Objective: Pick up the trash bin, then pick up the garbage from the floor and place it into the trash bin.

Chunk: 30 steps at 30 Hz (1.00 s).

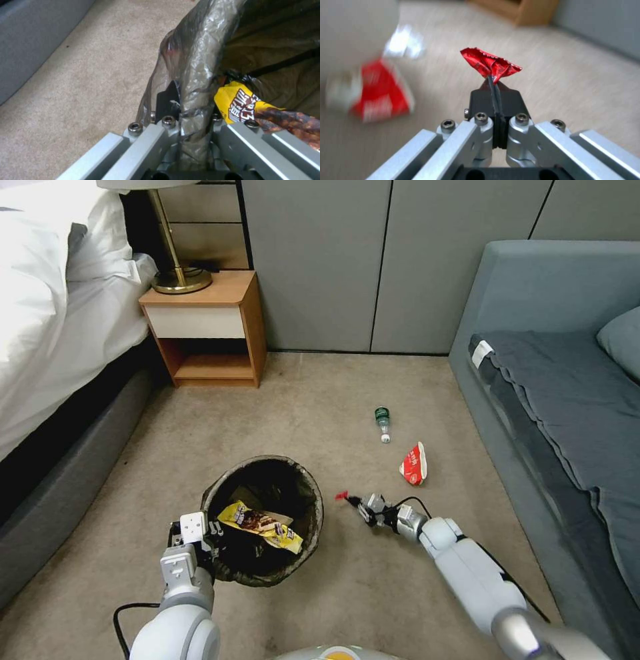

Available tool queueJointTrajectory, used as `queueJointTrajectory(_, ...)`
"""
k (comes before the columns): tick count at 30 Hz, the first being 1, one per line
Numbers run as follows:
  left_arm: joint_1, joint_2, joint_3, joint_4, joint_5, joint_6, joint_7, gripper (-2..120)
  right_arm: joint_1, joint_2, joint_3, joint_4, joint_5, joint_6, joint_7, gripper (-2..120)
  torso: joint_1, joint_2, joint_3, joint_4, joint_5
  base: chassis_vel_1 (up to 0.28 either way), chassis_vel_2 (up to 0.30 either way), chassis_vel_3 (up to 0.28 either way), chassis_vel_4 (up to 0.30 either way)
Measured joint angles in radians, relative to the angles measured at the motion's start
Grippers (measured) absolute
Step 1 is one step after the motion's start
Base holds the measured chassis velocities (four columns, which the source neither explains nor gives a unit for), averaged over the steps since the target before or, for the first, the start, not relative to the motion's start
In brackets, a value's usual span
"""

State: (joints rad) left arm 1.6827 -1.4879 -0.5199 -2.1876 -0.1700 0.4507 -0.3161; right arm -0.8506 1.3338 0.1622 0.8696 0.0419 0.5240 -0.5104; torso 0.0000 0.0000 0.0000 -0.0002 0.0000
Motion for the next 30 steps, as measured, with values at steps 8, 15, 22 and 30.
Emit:
queueJointTrajectory(8,0.004,0.007,0.004,0.002,-0.002,0.004,0.000,0,-0.114,-0.029,0.031,0.372,0.146,0.061,0.103,0,0.000,0.000,0.000,0.0005,-0.0001,0.000,0.000,0.000,0.000)
queueJointTrajectory(15,0.005,0.011,0.011,0.004,-0.003,0.004,-0.001,0,-0.182,-0.070,0.005,0.651,0.210,0.026,0.121,0,0.000,0.000,0.000,0.0003,0.0000,0.000,0.000,0.000,0.000)
queueJointTrajectory(22,0.003,0.012,0.016,0.006,-0.002,0.005,0.000,0,-0.241,-0.101,-0.036,0.823,0.216,-0.005,0.121,0,0.000,0.000,0.000,0.0003,0.0000,0.000,0.000,0.000,0.000)
queueJointTrajectory(30,0.001,0.013,0.040,0.008,0.010,0.008,0.000,0,-0.391,-0.117,-0.194,0.863,0.091,0.008,0.103,0,0.000,0.000,0.000,0.0002,0.0003,0.000,0.000,0.000,0.000)
